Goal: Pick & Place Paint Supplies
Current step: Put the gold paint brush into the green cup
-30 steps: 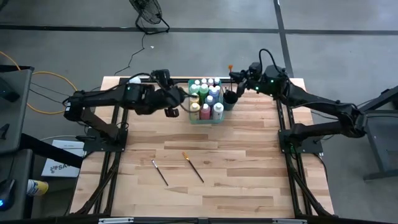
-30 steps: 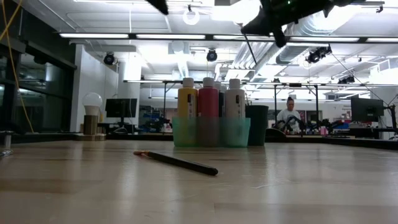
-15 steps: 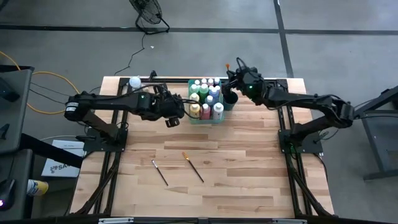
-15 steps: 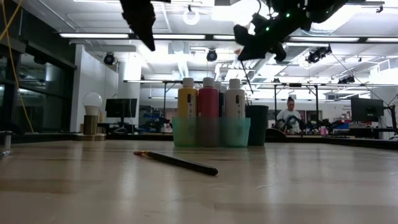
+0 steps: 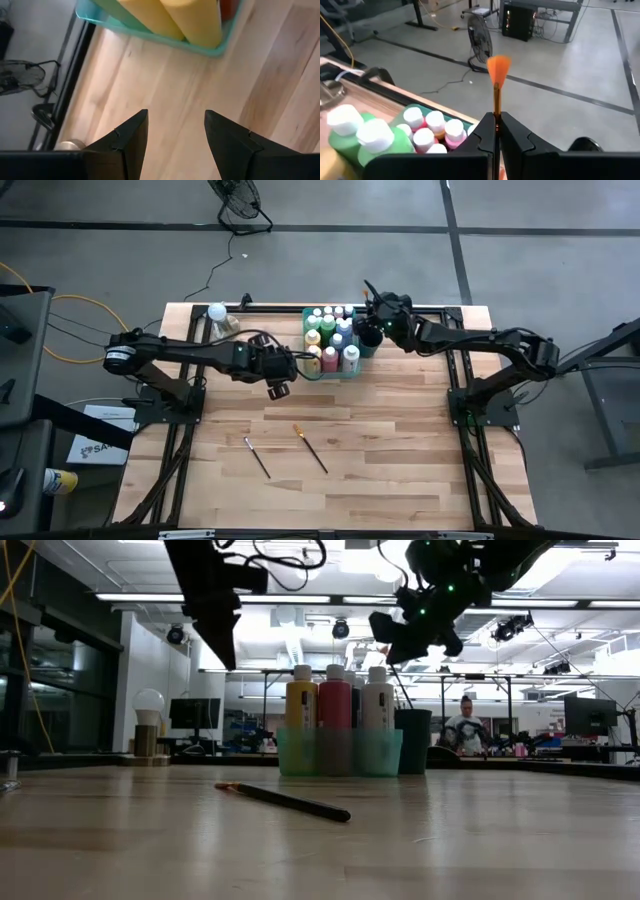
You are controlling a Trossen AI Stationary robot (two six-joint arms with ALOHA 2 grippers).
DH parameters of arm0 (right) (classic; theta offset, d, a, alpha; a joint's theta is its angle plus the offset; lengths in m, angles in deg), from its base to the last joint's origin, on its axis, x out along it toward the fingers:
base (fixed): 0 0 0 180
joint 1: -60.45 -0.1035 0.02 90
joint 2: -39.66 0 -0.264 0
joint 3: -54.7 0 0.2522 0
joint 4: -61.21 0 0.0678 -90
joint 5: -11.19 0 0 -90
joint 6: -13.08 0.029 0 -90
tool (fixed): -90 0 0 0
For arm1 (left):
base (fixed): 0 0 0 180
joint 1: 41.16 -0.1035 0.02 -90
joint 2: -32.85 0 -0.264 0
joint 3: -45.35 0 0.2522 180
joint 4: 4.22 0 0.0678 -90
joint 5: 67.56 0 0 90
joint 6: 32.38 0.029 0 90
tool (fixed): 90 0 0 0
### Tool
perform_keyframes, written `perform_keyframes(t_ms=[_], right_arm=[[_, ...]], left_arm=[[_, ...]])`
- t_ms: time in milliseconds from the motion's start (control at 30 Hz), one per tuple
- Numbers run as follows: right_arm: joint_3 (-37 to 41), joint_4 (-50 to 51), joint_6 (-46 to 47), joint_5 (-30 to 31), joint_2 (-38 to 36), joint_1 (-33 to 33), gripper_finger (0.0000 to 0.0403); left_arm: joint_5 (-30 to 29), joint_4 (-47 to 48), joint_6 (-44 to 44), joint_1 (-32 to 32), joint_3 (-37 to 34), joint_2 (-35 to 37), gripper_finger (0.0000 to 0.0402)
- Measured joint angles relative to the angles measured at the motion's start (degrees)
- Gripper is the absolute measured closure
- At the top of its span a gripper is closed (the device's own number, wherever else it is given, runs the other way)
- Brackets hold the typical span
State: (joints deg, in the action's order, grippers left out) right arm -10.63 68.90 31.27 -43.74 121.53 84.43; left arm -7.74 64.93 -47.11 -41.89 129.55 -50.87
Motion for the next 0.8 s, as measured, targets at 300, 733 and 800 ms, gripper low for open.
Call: perform_keyframes(t_ms=[300,733,800], right_arm=[[0.0,5.87,4.3,0.61,0.0,-0.03,0.039],[0.0,8.02,7.75,-2.84,0.0,-0.04,0.0371],[0.0,8.5,7.77,-3.66,0.0,-0.04,0.0364]], left_arm=[[0.77,-1.67,-0.65,0.0,-0.81,0.0,0.0213],[0.72,-2.07,-0.24,0.0,-0.81,0.0,0.0213],[0.72,-1.79,-0.15,0.0,-0.81,0.0,0.0213]])
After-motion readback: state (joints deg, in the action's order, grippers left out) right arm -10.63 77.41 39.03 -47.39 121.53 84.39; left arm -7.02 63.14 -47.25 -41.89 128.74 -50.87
